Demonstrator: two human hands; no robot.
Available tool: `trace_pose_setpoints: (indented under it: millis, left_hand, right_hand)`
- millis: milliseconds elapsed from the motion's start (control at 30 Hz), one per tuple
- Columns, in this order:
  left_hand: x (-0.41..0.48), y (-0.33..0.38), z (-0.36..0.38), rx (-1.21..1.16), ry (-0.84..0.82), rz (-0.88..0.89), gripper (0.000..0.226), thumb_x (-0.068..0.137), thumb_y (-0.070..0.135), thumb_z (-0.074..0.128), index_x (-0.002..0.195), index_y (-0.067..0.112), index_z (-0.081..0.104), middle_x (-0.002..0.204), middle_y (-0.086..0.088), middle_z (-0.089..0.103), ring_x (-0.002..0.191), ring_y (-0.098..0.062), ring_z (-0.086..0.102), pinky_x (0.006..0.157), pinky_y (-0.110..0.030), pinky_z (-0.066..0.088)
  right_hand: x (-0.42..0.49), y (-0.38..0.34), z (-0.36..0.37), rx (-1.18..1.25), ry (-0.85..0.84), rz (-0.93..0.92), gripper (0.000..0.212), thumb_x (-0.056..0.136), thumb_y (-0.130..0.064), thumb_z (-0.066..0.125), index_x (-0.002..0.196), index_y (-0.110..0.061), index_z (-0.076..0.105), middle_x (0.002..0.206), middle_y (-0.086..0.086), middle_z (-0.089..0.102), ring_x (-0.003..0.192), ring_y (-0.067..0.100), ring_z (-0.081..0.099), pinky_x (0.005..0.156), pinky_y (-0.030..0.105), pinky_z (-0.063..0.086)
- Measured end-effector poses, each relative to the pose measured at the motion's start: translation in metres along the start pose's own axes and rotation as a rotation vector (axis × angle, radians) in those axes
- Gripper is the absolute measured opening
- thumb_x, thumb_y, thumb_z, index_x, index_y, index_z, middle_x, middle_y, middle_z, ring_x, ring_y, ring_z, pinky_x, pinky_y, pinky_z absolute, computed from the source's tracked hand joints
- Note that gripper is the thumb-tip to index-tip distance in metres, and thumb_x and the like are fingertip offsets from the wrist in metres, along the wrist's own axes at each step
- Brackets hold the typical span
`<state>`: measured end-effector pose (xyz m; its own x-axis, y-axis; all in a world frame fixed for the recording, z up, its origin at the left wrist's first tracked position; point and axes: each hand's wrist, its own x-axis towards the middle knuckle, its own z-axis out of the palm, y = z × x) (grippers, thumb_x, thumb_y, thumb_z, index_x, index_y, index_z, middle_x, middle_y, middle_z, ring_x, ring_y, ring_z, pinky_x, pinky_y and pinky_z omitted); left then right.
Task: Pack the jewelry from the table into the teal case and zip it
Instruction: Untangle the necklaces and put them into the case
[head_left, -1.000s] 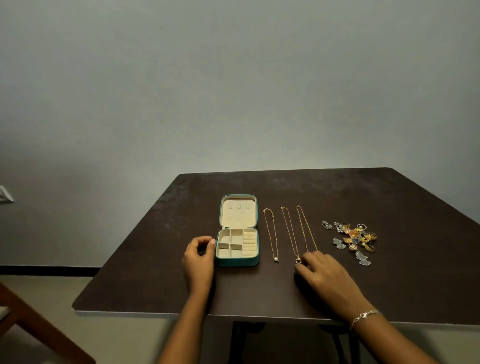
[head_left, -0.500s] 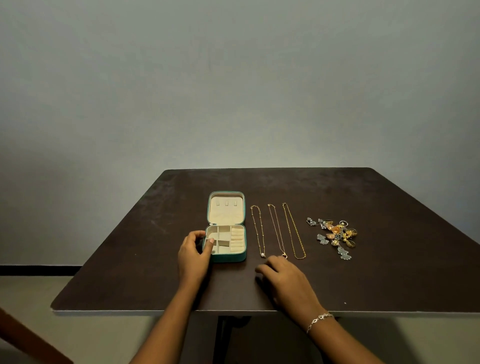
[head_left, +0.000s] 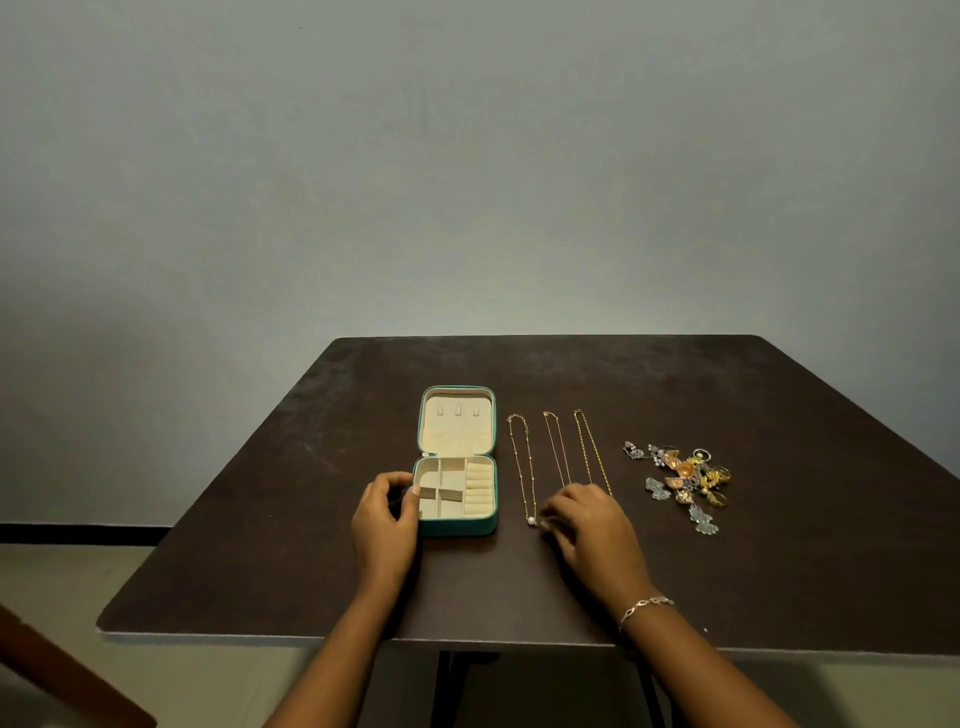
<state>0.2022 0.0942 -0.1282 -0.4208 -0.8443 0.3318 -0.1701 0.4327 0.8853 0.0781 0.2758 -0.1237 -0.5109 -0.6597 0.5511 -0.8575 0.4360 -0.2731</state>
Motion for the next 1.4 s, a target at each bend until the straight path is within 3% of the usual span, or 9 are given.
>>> trace_pose_setpoints:
  millis: [267,433,533,667,800,1033,1233,1400]
  left_hand:
    - [-0.001,0.000,0.001,-0.055,0.044,-0.005,0.013,0.087,0.005,0.057,0.090,0.016,0.062,0.095,-0.004,0.063,0.083,-0.013,0.057,0.065,-0.023,0.043]
    - [0.008,0.009,0.001,-0.063,0.090,-0.013,0.015,0.087,0.004,0.056,0.091,0.018,0.060,0.096,-0.001,0.060,0.084,-0.012,0.056,0.062,-0.017,0.041]
    - [0.028,0.030,0.006,0.006,0.067,0.165,0.015,0.084,0.001,0.060,0.090,0.014,0.063,0.091,0.000,0.061,0.083,-0.016,0.059,0.067,-0.020,0.045]
    - [0.061,0.068,0.029,0.104,-0.082,0.403,0.009,0.083,0.004,0.061,0.086,0.011,0.065,0.087,0.003,0.062,0.085,-0.012,0.056,0.073,-0.026,0.046]
    - [0.092,0.095,0.063,0.341,-0.333,0.534,0.011,0.085,0.009,0.060,0.093,0.012,0.067,0.096,-0.003,0.067,0.095,-0.016,0.056,0.078,-0.022,0.039]
    - [0.133,0.107,0.123,0.796,-0.621,0.658,0.029,0.085,0.000,0.050,0.108,0.012,0.063,0.110,-0.012,0.065,0.103,-0.029,0.059,0.088,-0.037,0.048]
    - [0.135,0.110,0.155,1.300,-0.797,0.840,0.025,0.090,0.003,0.044,0.110,0.003,0.058,0.116,-0.016,0.061,0.106,-0.032,0.058,0.091,-0.040,0.045]
    - [0.133,0.099,0.168,1.418,-0.805,0.734,0.029,0.093,0.003,0.040,0.118,0.004,0.056,0.125,-0.013,0.057,0.114,-0.031,0.054,0.095,-0.041,0.040]
  right_hand:
    - [0.003,-0.002,0.013,-0.090,0.038,-0.230,0.034,0.057,-0.015,0.082,0.087,-0.020,0.068,0.086,-0.006,0.065,0.076,0.012,0.062,0.062,0.022,0.050]
    - [0.003,-0.002,0.019,-0.119,0.016,-0.273,0.034,0.050,-0.016,0.084,0.080,-0.022,0.069,0.080,-0.008,0.065,0.072,0.011,0.062,0.058,0.021,0.050]
    - [0.003,-0.001,0.022,-0.113,-0.001,-0.271,0.024,0.054,-0.020,0.076,0.076,-0.023,0.066,0.078,-0.009,0.063,0.071,0.010,0.060,0.057,0.020,0.048]
    - [0.004,0.001,0.023,-0.122,-0.008,-0.260,0.011,0.066,-0.025,0.058,0.075,-0.026,0.064,0.077,-0.012,0.061,0.070,0.008,0.057,0.056,0.018,0.045]
    - [0.004,0.001,0.023,-0.131,0.011,-0.250,0.022,0.070,-0.027,0.043,0.077,-0.027,0.064,0.079,-0.013,0.060,0.071,0.006,0.056,0.056,0.016,0.042]
    - [0.006,0.002,0.028,-0.078,0.077,-0.279,0.027,0.065,-0.023,0.043,0.082,-0.028,0.064,0.077,-0.012,0.063,0.071,0.005,0.056,0.055,0.014,0.043]
    - [0.011,0.008,0.033,-0.084,0.089,-0.303,0.024,0.065,-0.021,0.045,0.073,-0.027,0.067,0.075,-0.012,0.063,0.067,0.007,0.059,0.055,0.015,0.043]
    - [0.009,0.007,0.037,-0.060,0.041,-0.267,0.021,0.065,-0.022,0.045,0.070,-0.027,0.064,0.074,-0.012,0.062,0.065,0.007,0.060,0.051,0.013,0.043]
